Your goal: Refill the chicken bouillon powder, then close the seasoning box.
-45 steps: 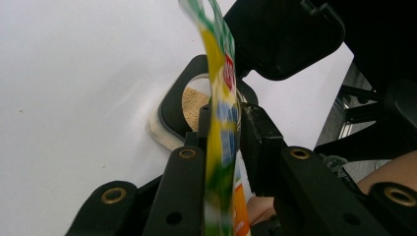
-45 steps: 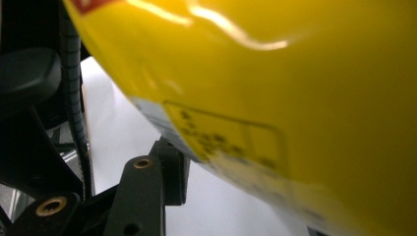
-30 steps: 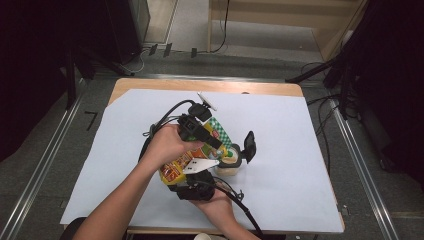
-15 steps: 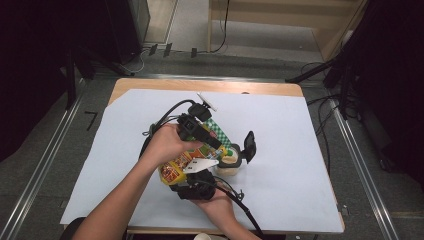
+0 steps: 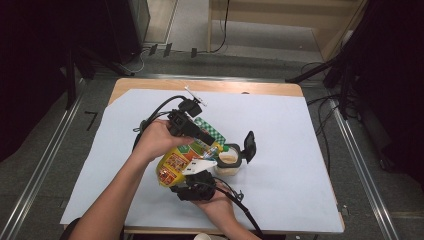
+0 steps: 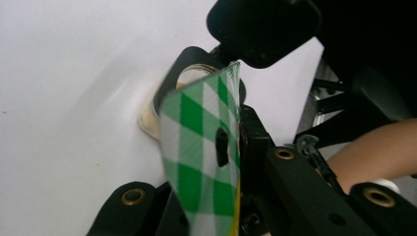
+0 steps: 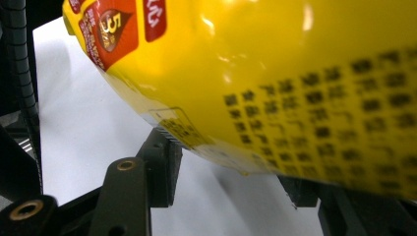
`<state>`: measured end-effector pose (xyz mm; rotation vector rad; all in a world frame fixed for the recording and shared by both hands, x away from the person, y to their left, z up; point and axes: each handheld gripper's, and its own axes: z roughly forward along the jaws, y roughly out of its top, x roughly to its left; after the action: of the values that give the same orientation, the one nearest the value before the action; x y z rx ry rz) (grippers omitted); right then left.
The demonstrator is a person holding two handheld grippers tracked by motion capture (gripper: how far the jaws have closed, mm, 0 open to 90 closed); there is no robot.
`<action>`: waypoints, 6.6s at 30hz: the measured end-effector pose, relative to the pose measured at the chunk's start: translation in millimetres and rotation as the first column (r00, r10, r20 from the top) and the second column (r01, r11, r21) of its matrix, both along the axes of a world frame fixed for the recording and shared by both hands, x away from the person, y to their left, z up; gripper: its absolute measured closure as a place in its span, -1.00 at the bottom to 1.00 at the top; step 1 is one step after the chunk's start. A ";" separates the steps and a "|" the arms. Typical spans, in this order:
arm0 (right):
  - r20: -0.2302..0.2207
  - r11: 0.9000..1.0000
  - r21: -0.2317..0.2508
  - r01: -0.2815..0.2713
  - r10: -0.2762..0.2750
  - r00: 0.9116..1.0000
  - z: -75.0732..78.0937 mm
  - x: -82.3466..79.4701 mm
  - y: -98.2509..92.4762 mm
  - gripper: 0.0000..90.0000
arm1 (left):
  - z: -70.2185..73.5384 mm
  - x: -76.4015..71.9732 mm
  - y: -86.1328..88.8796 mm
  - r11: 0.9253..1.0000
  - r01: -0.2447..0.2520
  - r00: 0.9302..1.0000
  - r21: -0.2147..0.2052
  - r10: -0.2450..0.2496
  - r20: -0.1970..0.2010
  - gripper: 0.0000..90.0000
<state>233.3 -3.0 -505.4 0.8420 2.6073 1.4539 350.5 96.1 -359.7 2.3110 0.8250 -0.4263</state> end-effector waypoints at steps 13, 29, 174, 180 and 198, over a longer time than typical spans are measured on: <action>0.004 0.999 0.027 0.046 -0.046 0.999 4.4 3.2 -6.2 0.04 | 28.3 -0.5 43.5 0.992 -0.048 0.998 -0.121 0.052 0.026 1.00; 0.022 0.994 0.065 0.093 -0.094 0.995 10.1 8.7 -16.3 0.02 | 37.1 10.9 103.7 0.951 -0.174 0.984 -0.257 0.179 -0.006 1.00; 0.002 0.978 0.097 0.187 -0.188 0.982 128.5 50.0 -174.8 0.89 | -27.3 38.6 192.7 0.818 -0.548 0.815 -0.178 0.569 0.106 -0.03; 0.000 0.971 0.105 0.214 -0.215 0.977 135.4 50.5 -189.0 1.00 | -29.0 38.9 189.6 0.829 -0.533 0.826 -0.169 0.553 0.110 -0.03; -0.042 0.953 0.067 0.296 -0.294 0.955 116.9 64.3 -209.1 1.00 | -28.5 38.6 188.6 0.831 -0.529 0.827 -0.174 0.550 0.112 -0.07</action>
<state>297.7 -212.1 -388.4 1.2108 2.3314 1.4656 389.1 284.8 -388.2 1.8434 1.2742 -0.0403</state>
